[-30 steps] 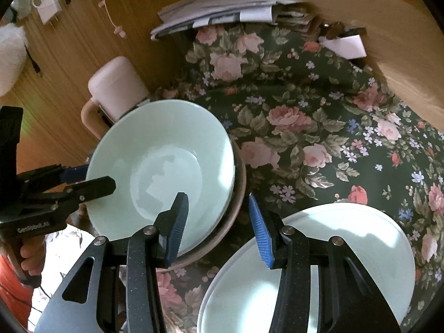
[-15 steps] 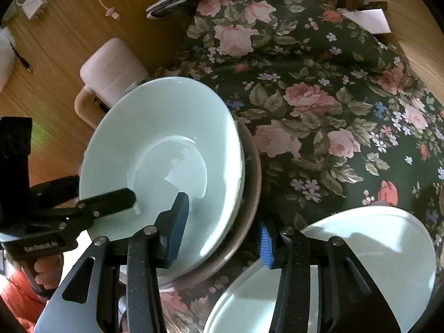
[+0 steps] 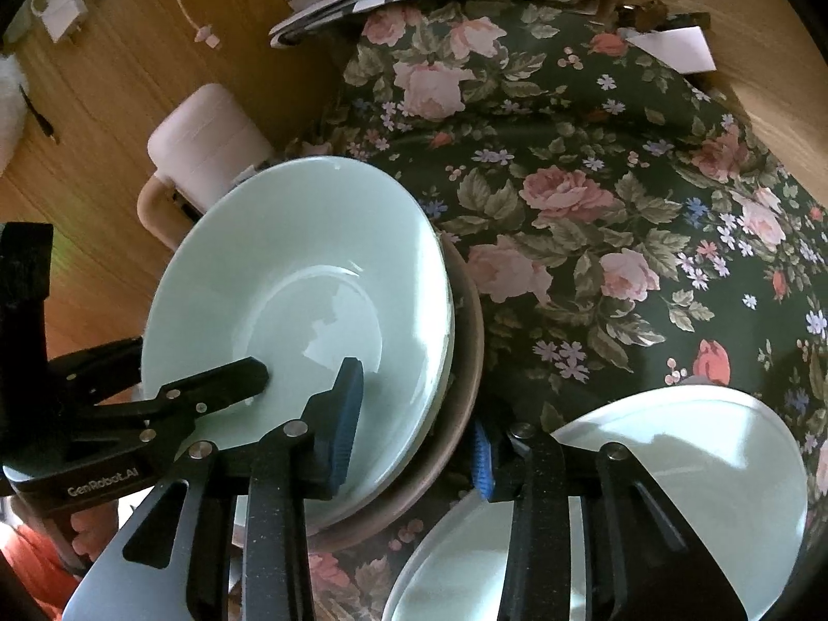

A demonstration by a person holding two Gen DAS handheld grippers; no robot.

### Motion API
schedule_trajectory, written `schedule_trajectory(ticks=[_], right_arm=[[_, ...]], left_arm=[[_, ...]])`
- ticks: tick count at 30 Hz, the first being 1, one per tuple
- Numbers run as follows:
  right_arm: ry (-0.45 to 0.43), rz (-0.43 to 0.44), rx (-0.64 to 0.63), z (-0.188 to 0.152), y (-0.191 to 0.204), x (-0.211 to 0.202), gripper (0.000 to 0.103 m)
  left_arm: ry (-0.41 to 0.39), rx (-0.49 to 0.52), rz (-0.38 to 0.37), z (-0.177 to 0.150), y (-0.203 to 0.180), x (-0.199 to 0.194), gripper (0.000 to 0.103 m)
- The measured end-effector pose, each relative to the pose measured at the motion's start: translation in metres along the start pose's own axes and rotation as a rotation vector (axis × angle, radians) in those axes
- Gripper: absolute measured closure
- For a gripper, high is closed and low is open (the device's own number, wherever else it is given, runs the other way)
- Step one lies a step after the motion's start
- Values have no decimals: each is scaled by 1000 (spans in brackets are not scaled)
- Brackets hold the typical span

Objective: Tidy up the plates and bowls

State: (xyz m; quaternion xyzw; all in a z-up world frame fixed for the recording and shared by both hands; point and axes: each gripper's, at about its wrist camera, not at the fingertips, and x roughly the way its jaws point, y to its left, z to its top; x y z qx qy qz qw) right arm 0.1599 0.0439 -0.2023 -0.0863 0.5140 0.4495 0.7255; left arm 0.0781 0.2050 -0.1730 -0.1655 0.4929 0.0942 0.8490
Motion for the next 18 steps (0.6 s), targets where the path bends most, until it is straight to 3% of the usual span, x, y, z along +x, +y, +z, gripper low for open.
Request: schedule_trajectory(ticks=[18], right_arm=[[-137,-63,57,-20,-23,-81,70]], left_arm=[[-86,102,-55,10,-60,-32,60]])
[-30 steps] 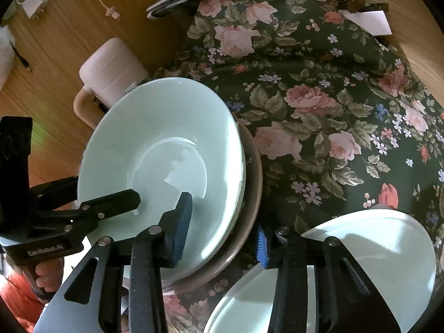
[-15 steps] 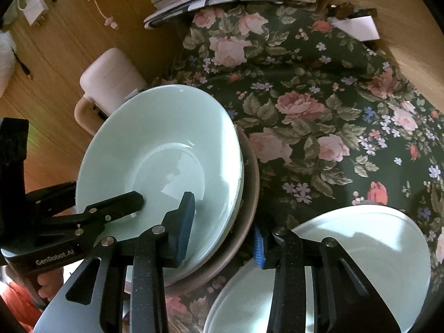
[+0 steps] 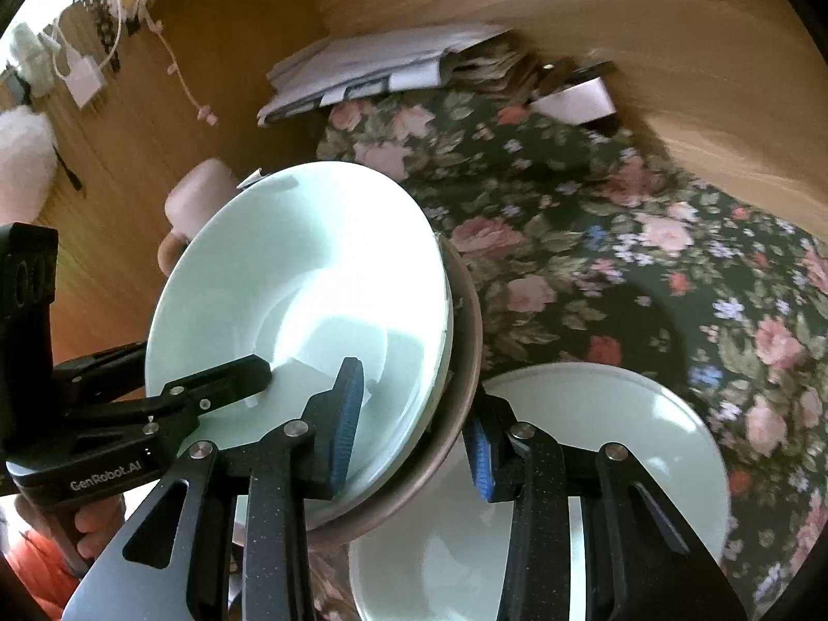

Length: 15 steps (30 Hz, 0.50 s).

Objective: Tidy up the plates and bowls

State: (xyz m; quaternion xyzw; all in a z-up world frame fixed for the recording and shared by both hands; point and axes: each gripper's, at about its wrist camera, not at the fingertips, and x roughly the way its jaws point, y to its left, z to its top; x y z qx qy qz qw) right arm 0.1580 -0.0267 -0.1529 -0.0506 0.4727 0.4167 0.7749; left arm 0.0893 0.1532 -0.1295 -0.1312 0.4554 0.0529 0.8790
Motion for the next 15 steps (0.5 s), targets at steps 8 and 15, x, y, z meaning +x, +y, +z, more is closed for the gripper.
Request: schedule_trajectory(ticks=[8,15], right_arm=[[-39,-50,41,-11,-15,-33,70],[-63,-82,71,-25,-29,-58,70]], left_arm=[[-9,64,-46,-1,-39,-3,60],[2,113,-84,-9,-67,-5,60]])
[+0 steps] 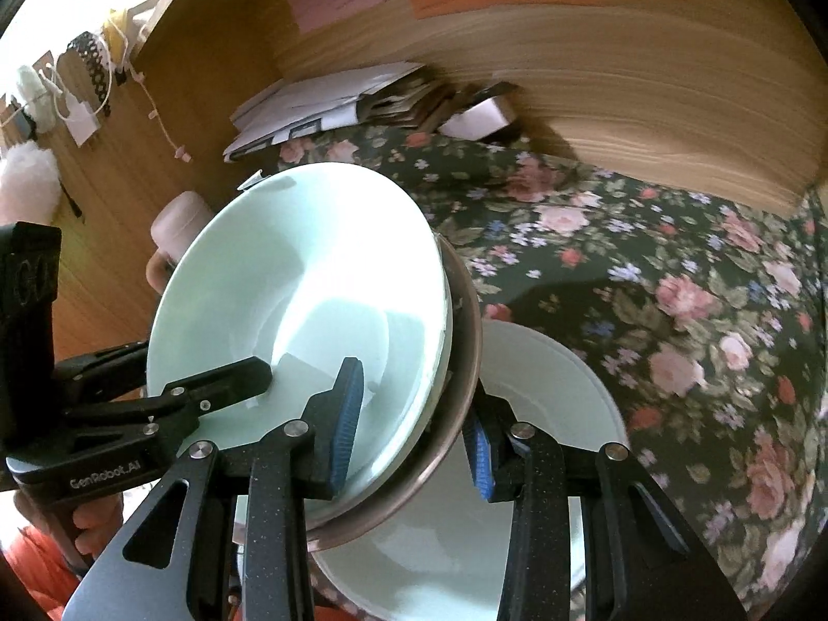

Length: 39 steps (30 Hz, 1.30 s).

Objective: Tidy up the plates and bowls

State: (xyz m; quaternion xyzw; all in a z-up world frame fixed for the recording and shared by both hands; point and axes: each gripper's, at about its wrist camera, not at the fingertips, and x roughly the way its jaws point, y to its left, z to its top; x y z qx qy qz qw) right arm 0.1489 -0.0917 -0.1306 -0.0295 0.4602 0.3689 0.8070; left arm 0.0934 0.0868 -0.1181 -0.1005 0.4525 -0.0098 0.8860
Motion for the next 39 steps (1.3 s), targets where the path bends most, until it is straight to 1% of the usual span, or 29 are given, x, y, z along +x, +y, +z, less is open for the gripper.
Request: schedule_trajectory(ticks=[5,13,19,26,29,32,34,36,39], right_arm=[[-5,-20,20,-9,-11,-12,70],[9,-38,79,-24,-27,-17,70],[27,-29,120,-29,-40,-9,70],[42,-18,136,-32,-48,2,70],[28,-31,105,-33,-46,-1,70],[-13,-54,77,-32,-45,-13,68],[-41,-88,61,-31,-44,-21,67],[-65,-106,56,-29,-44,-28,66],[-108,-101,50,-26,-41,-43,66]], left_arm=[[2,31,-16,-7,-18,0,60],[43,61,-41,-15,-40,15,60],[73,64,-43,-20,-46,29,60],[108,42,-40,-21,-41,45,61],[84,61,-24,-22,-43,45,61],[61,75,-10,-23,-44,43,61],[41,81,12,-23,-44,40,61],[24,78,18,-22,-42,35,61],[-21,69,24,-18,-42,20,60]])
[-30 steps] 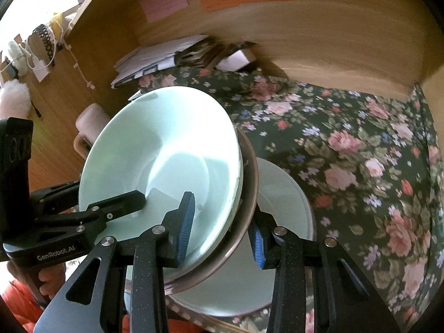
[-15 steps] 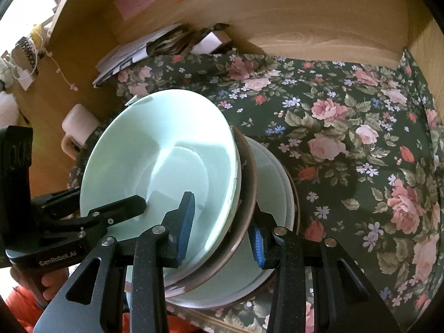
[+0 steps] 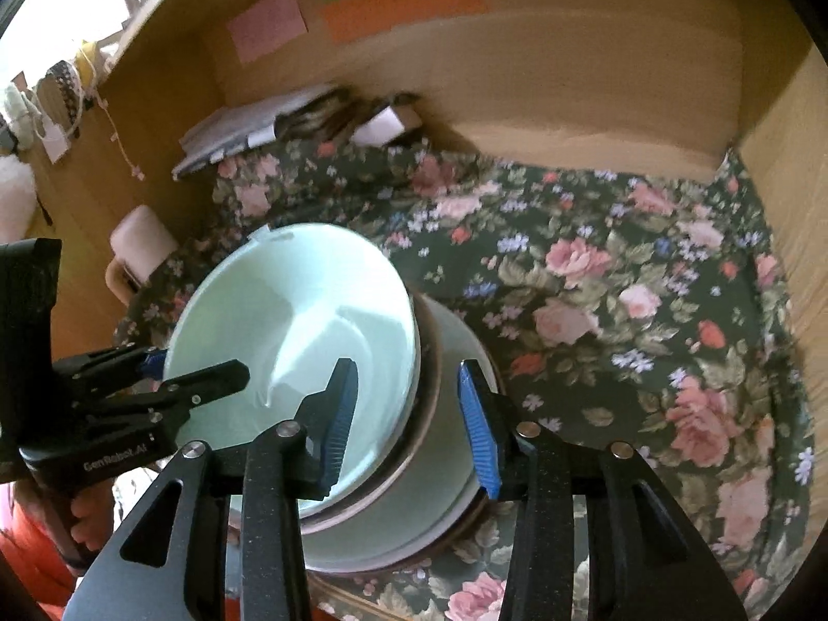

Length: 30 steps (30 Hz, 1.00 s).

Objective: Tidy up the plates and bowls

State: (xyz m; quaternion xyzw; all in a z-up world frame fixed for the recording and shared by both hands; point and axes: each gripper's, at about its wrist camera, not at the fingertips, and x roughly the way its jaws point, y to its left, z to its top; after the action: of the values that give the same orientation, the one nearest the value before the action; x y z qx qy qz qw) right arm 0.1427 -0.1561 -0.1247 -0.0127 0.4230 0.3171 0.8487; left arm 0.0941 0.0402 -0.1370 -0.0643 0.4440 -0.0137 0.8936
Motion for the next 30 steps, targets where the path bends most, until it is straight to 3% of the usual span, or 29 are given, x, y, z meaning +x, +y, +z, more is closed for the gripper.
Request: schedule_trajectory(ticks=[5,10,16,20,27,30], right_arm=[[-131,15,-44,12,19,-36,66],[-289,41,-93,19,40,-78,62],[-443,26,-133,12,49,-114,38],[-510,11,-148,5,52,-128,22],[-576,-25,-160,-7,58,-144,0],[-585,-36,-155,-11,59,-147,0]], left_arm=[[-130,4,-10,11,-7,-41,58],[-340,28,17,15,-19,-99,42],[-513,57,56,4,-33,-143,28],[-606,58,74,-6,-35,-160,10],[-681,79,77,-24,-44,-176,1],[-689,74,79,-29,-44,-176,1]])
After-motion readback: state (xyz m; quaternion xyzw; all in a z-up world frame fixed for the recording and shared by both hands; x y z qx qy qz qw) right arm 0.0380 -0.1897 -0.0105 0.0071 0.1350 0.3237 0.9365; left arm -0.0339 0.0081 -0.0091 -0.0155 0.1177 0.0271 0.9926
